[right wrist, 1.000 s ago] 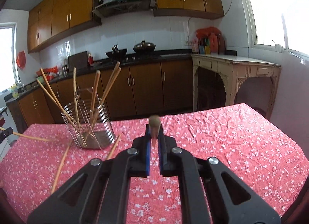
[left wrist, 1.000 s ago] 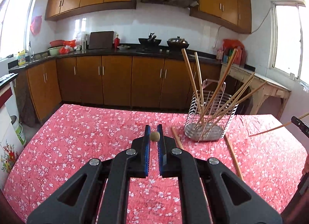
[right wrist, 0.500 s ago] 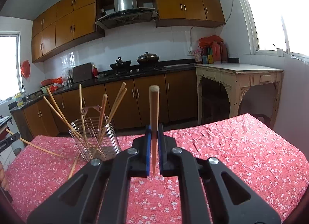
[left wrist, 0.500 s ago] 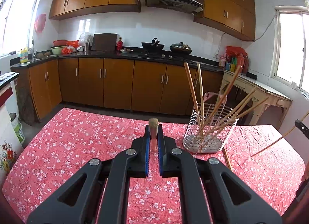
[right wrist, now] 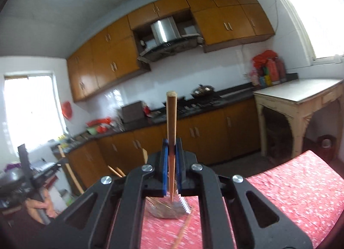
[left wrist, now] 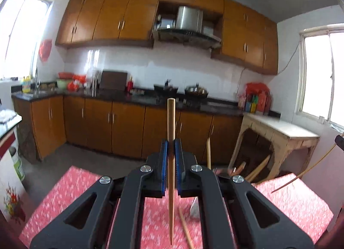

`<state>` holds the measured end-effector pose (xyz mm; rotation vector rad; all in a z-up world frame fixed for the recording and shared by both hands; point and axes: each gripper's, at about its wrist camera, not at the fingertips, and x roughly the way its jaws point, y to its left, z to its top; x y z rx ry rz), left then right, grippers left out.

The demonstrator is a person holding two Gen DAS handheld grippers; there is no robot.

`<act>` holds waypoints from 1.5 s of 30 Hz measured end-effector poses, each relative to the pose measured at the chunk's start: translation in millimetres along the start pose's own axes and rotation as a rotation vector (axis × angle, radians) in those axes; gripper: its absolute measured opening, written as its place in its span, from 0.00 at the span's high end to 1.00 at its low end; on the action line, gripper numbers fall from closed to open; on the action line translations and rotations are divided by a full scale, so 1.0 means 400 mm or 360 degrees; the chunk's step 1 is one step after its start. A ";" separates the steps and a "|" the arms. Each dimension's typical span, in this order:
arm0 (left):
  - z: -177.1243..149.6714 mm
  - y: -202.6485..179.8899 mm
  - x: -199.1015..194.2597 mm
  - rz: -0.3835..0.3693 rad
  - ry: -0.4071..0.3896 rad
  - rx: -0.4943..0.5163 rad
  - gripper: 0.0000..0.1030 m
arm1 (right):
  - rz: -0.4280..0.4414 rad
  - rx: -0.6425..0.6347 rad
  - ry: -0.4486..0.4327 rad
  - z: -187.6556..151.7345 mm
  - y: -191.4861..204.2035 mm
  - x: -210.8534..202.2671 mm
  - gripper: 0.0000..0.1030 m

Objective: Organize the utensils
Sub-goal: 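Raise the left gripper's chopstick upright over the wire holder while the right gripper carries its chopstick there, then open the left gripper to drop its chopstick into the holder while the right gripper releases its own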

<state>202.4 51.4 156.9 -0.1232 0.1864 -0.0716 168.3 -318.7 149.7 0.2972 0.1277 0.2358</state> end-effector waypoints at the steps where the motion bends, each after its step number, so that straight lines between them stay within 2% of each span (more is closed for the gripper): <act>1: 0.021 -0.016 -0.002 0.0001 -0.0040 0.0004 0.94 | 0.0015 -0.0015 -0.0014 0.011 0.012 0.004 0.93; 4: 0.067 -0.056 0.006 0.0008 -0.0143 -0.0016 0.94 | 0.0019 -0.0108 -0.0059 0.033 0.070 0.048 0.93; 8: 0.115 -0.099 0.032 0.0017 -0.0280 -0.0110 0.93 | 0.0017 -0.0196 -0.0040 0.037 0.122 0.136 0.93; 12: 0.131 -0.123 0.061 0.0016 -0.0388 -0.0192 0.93 | 0.0010 -0.0212 -0.0007 0.028 0.128 0.216 0.93; 15: 0.111 -0.147 0.111 0.0039 -0.0434 -0.0210 0.93 | 0.0003 -0.0193 0.0034 0.017 0.116 0.272 0.93; 18: 0.082 -0.154 0.163 0.0048 -0.0404 -0.0229 0.93 | 0.0005 -0.0164 0.0087 -0.006 0.093 0.321 0.93; 22: 0.027 -0.139 0.238 0.0033 -0.0281 -0.0311 0.93 | -0.0013 -0.0128 0.0148 -0.045 0.073 0.373 0.93; 25: -0.010 -0.135 0.267 0.0040 -0.0219 -0.0309 0.93 | -0.0023 -0.0104 0.0185 -0.066 0.067 0.405 0.93; 34: -0.078 -0.145 0.312 0.0049 -0.0045 -0.0196 0.93 | -0.0046 -0.0059 0.0325 -0.128 0.060 0.494 0.93; 45: -0.110 -0.149 0.342 0.0039 0.0050 -0.0173 0.93 | -0.0048 -0.0012 0.0444 -0.161 0.040 0.547 0.93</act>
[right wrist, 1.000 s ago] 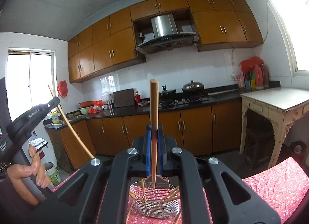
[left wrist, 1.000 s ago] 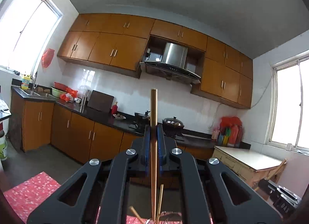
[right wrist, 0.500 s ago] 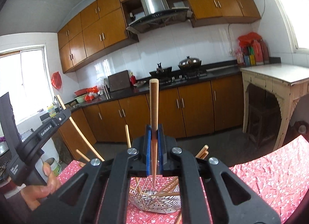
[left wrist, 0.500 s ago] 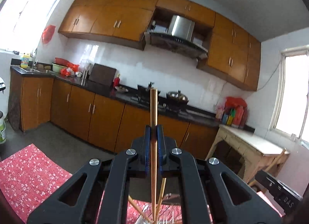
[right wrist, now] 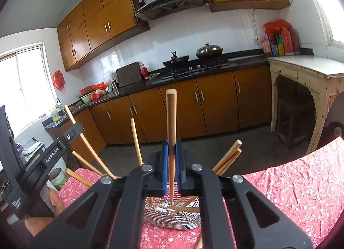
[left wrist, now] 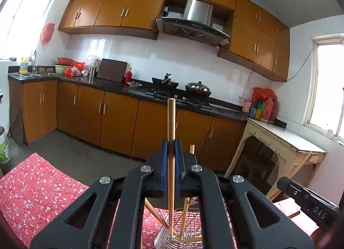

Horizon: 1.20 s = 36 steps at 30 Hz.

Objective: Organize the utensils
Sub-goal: 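Open the left gripper to drop its chopstick into the holder while the right gripper releases its own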

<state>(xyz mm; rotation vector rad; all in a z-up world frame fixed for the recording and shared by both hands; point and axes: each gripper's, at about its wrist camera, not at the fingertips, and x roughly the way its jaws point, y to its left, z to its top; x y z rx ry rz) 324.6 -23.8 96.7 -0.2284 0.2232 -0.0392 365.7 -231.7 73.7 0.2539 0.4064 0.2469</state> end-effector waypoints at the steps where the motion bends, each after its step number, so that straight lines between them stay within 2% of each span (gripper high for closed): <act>1: 0.000 0.000 0.003 -0.0003 0.0013 0.0002 0.93 | 0.0002 0.0007 0.0009 -0.001 -0.001 0.003 0.92; 3: 0.005 0.003 0.002 -0.0008 0.0035 0.0006 0.93 | -0.0025 0.0013 0.0047 0.000 -0.003 0.015 0.91; 5: 0.012 0.006 -0.006 -0.0003 0.0034 0.0008 0.89 | -0.0051 0.0045 0.0051 0.002 -0.012 0.016 0.71; 6: 0.015 0.006 -0.008 0.0003 0.0033 0.0010 0.84 | -0.0053 0.0058 0.0044 0.001 -0.015 0.012 0.67; 7: 0.021 0.010 -0.014 0.0011 0.0029 0.0008 0.68 | -0.0057 0.0069 0.0031 0.002 -0.018 0.006 0.64; 8: 0.024 0.012 -0.019 0.0022 0.0018 0.0005 0.58 | -0.0067 0.0075 0.0017 0.004 -0.020 -0.002 0.64; 13: 0.047 0.029 -0.053 0.0047 -0.0009 0.0000 0.57 | -0.0090 0.0096 -0.0043 0.016 -0.024 -0.046 0.60; 19: 0.065 0.046 -0.103 0.0071 -0.0035 0.0010 0.57 | -0.0118 0.0083 -0.0105 0.021 -0.023 -0.123 0.60; 25: 0.060 0.087 -0.166 0.0114 -0.0028 0.0001 0.57 | -0.0161 0.0083 -0.0114 -0.007 -0.032 -0.195 0.60; 32: -0.010 0.147 -0.234 0.0189 0.0043 0.0030 0.56 | -0.0253 0.0104 -0.0064 -0.121 -0.075 -0.269 0.58; 36: -0.087 0.177 -0.238 0.0227 0.0162 0.0040 0.56 | -0.0280 0.0127 0.0070 -0.226 -0.105 -0.255 0.58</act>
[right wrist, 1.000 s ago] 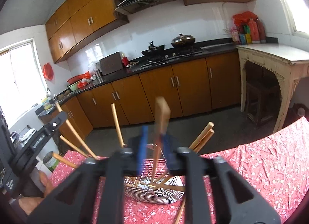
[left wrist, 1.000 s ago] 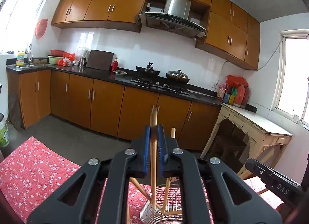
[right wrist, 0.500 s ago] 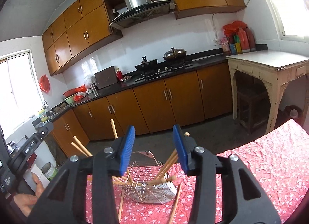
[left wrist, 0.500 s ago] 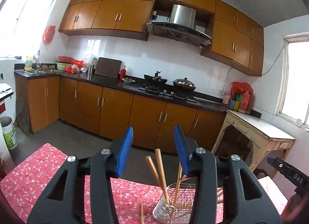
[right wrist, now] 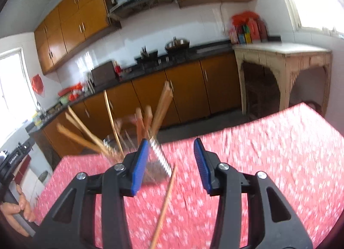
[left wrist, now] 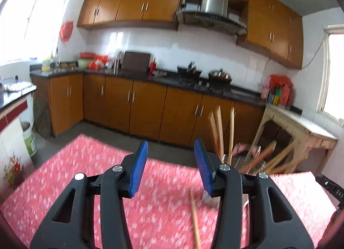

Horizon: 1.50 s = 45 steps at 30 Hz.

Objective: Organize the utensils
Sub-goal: 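Open the left gripper to drop its chopstick into the holder while the right gripper releases its own, then close the left gripper on the last wooden chopstick while the right gripper grasps another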

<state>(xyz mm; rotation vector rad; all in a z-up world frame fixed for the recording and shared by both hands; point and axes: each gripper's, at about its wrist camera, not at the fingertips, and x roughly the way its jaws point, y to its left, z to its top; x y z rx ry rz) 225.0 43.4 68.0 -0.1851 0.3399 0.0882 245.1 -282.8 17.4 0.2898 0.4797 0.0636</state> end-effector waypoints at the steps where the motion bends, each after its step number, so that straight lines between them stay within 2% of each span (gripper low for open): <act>1: -0.032 0.004 0.011 -0.0003 0.0056 -0.0001 0.56 | -0.0004 -0.0009 0.0039 -0.030 -0.002 0.011 0.58; 6: -0.149 -0.010 0.060 0.0007 0.0261 0.0085 0.55 | -0.0002 -0.0068 0.0243 -0.160 0.018 0.083 0.58; 10: -0.215 -0.031 0.098 -0.0002 0.0414 0.0156 0.55 | 0.0016 -0.0113 0.0373 -0.224 0.052 0.137 0.58; 12: -0.244 -0.038 0.109 -0.0004 0.0463 0.0186 0.55 | 0.0017 -0.0131 0.0424 -0.244 0.066 0.163 0.58; 19: -0.289 -0.064 0.127 -0.0006 0.0531 0.0274 0.43 | -0.0066 -0.0219 0.0597 -0.304 0.099 0.242 0.58; 24: -0.296 -0.067 0.134 -0.0010 0.0566 0.0290 0.40 | -0.0149 -0.0312 0.0658 -0.329 0.123 0.270 0.59; 31: -0.309 -0.077 0.145 -0.0014 0.0604 0.0298 0.40 | -0.0228 -0.0332 0.0642 -0.338 0.107 0.276 0.92; 36: -0.324 -0.092 0.154 -0.0034 0.0646 0.0307 0.40 | -0.0259 -0.0344 0.0618 -0.335 0.087 0.272 0.93; 39: -0.338 -0.103 0.157 -0.0046 0.0677 0.0345 0.40 | -0.0330 -0.0325 0.0605 -0.326 0.056 0.275 0.93; 43: -0.354 -0.114 0.162 -0.0088 0.0721 0.0356 0.40 | -0.0503 -0.0119 0.0581 -0.293 -0.044 0.280 0.93; 45: -0.366 -0.125 0.172 -0.0118 0.0767 0.0353 0.40 | -0.0508 -0.0070 0.0582 -0.285 -0.072 0.278 0.93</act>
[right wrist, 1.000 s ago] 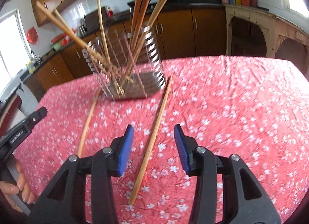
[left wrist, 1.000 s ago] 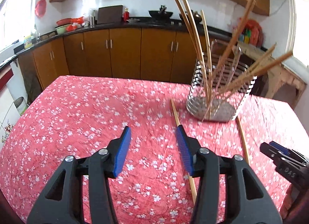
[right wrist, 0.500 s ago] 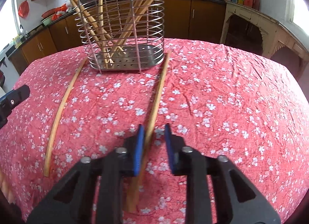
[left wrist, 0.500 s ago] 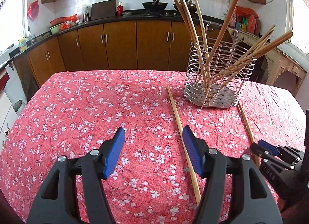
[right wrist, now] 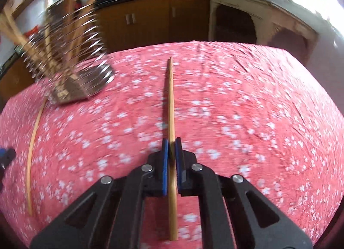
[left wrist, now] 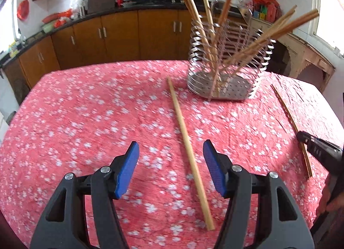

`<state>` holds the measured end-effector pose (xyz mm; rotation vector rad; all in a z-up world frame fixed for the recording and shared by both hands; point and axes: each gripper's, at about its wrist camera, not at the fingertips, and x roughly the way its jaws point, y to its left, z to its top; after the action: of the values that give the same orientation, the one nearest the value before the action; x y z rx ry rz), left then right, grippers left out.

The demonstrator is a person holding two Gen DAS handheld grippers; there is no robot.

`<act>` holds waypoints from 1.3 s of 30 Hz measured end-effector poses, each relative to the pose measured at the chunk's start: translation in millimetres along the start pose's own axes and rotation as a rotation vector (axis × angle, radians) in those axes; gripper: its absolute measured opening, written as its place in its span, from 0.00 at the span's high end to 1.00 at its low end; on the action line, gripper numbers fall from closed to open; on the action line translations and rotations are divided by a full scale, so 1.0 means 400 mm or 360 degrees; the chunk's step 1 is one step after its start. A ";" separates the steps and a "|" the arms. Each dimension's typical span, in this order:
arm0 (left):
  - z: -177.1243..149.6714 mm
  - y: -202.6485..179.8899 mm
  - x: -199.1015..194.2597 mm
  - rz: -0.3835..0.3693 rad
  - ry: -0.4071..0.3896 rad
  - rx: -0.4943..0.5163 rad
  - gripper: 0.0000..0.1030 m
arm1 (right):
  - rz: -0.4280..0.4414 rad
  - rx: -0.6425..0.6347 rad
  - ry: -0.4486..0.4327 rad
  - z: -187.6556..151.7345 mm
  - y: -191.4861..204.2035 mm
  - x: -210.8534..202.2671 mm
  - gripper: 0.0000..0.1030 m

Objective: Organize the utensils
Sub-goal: 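Close the left gripper on the last wooden chopstick while the right gripper grasps another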

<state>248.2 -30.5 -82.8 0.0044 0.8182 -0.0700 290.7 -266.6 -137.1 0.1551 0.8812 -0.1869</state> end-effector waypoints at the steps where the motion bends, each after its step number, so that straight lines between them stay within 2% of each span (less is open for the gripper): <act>1: -0.003 -0.006 0.007 0.0008 0.0016 0.0010 0.42 | 0.0004 -0.0005 0.0001 0.001 -0.004 -0.001 0.93; 6: -0.015 -0.037 0.042 0.0049 0.0094 0.0035 0.47 | 0.0019 -0.0076 -0.0007 -0.004 0.007 -0.002 0.93; 12: -0.019 -0.043 0.061 0.0110 0.0127 0.0034 0.60 | 0.0042 -0.0120 -0.0017 -0.014 0.035 -0.014 0.92; 17: -0.005 -0.015 0.070 0.0176 0.0118 0.0004 0.85 | 0.0064 -0.0150 -0.0020 -0.021 0.037 -0.027 0.92; 20: 0.005 0.039 0.076 0.0208 0.0119 -0.0055 0.88 | 0.0092 -0.0181 -0.0017 -0.033 0.044 -0.035 0.92; 24: 0.006 0.100 0.073 0.0200 0.0116 -0.0099 0.88 | 0.0098 -0.0200 -0.0020 -0.048 0.034 -0.047 0.92; 28: -0.002 0.118 0.066 0.0175 0.0106 -0.0063 0.87 | 0.0094 -0.0210 -0.0020 -0.056 0.035 -0.052 0.92; 30: -0.008 0.117 0.061 0.0165 0.0106 -0.0051 0.81 | 0.0095 -0.0209 -0.0020 -0.057 0.035 -0.053 0.92; 31: -0.009 0.117 0.061 0.0165 0.0107 -0.0050 0.69 | 0.0098 -0.0207 -0.0020 -0.057 0.035 -0.054 0.92; 32: -0.010 0.118 0.061 0.0182 0.0112 -0.0053 0.51 | 0.0101 -0.0204 -0.0019 -0.058 0.036 -0.054 0.92; 33: -0.011 0.122 0.063 0.0211 0.0120 -0.0066 0.45 | 0.0106 -0.0200 -0.0019 -0.060 0.035 -0.056 0.92; 37: -0.015 0.162 0.057 0.0165 0.0115 -0.0132 0.44 | 0.0125 -0.0185 -0.0015 -0.059 0.027 -0.053 0.92; 39: -0.015 0.162 0.058 0.0157 0.0117 -0.0114 0.44 | 0.0129 -0.0183 -0.0014 -0.058 0.023 -0.054 0.92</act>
<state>263.7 32.8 -105.4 -0.0201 0.8923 0.0529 262.0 -250.8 -134.6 0.0829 0.8732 -0.0612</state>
